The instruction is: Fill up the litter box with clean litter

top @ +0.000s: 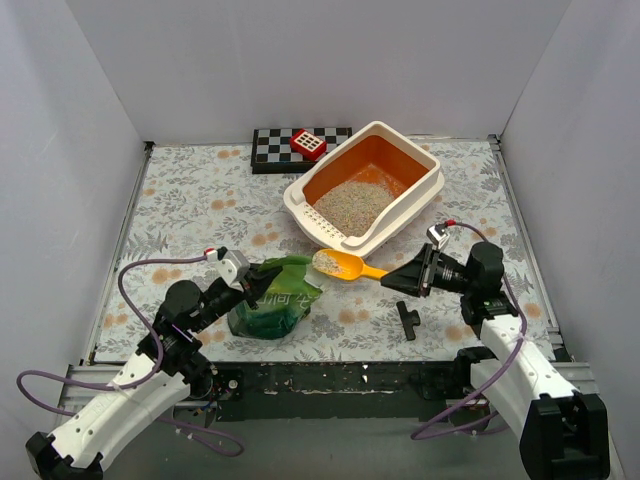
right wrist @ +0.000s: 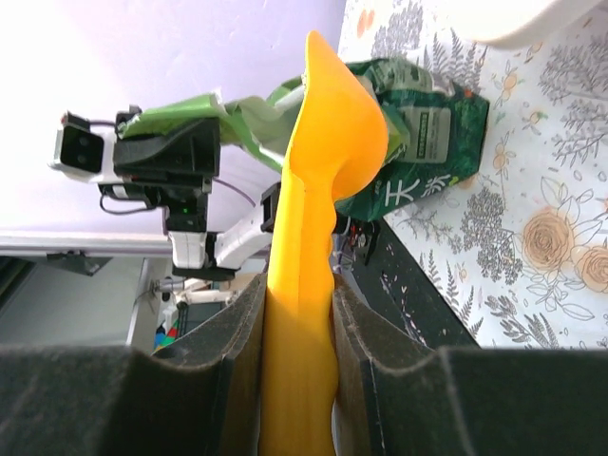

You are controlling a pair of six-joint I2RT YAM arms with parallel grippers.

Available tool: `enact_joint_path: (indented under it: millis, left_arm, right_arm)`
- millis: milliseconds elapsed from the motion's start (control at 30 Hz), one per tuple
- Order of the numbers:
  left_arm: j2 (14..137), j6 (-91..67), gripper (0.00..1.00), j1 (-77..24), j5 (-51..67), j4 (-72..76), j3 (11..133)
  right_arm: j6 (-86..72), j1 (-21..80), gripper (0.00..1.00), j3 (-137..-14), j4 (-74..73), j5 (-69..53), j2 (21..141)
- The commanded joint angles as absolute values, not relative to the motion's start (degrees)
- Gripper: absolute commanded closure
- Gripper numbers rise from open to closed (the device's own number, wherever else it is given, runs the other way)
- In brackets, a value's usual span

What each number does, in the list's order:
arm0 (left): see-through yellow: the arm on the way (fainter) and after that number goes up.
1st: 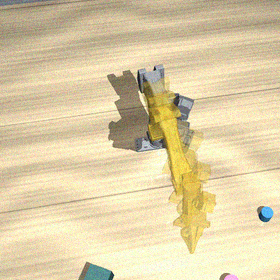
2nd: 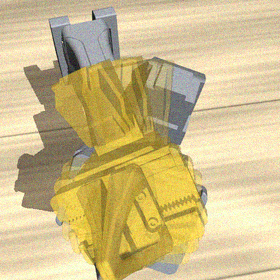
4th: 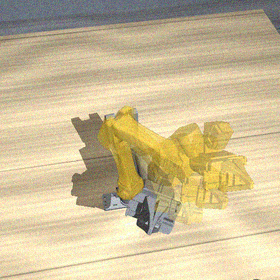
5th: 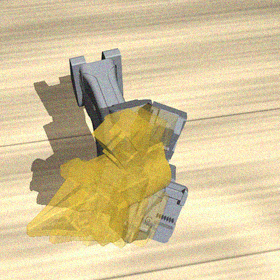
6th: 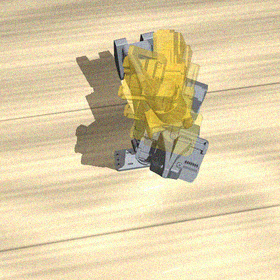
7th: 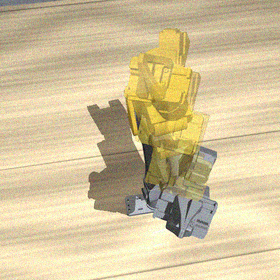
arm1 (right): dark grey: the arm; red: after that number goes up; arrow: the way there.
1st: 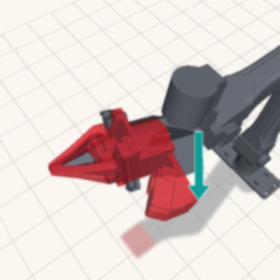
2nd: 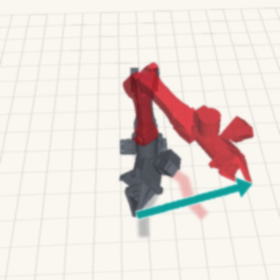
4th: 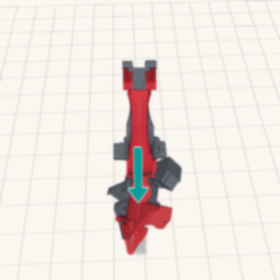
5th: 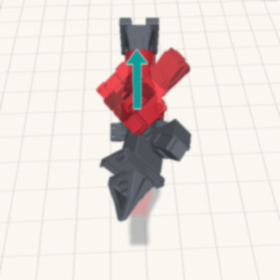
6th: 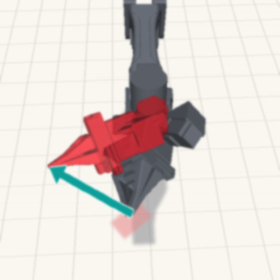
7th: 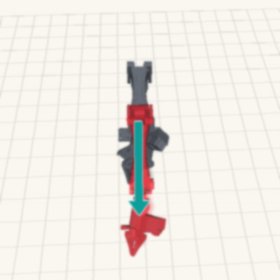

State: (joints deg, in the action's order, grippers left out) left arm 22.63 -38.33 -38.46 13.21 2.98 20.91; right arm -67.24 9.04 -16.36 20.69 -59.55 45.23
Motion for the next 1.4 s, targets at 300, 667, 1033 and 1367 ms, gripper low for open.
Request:
enact_joint_path:
  millis: [300,667,1033,1367]
  left_arm:
    - [21.1,-37.9,1.0,-38.4,10.7,3.2,21.1]
    - [21.6,-38.2,1.0,-38.5,10.1,2.5,21.6]
    - [22.5,-38.1,1.0,-38.6,10.1,2.2,21.8]
    - [23.5,-38.0,1.0,-38.6,9.8,1.8,22.0]
  right_arm:
    - [-68.8,3.4,0.99,-31.1,25.0,-53.8,59.3]
    - [-43.8,2.8,0.99,-60.6,-9.8,-40.5,75.0]
    - [-14.9,9.0,0.99,-84.1,-36.6,-14.4,81.6]
    - [4.0,26.5,0.99,-89.9,-40.2,10.9,81.9]
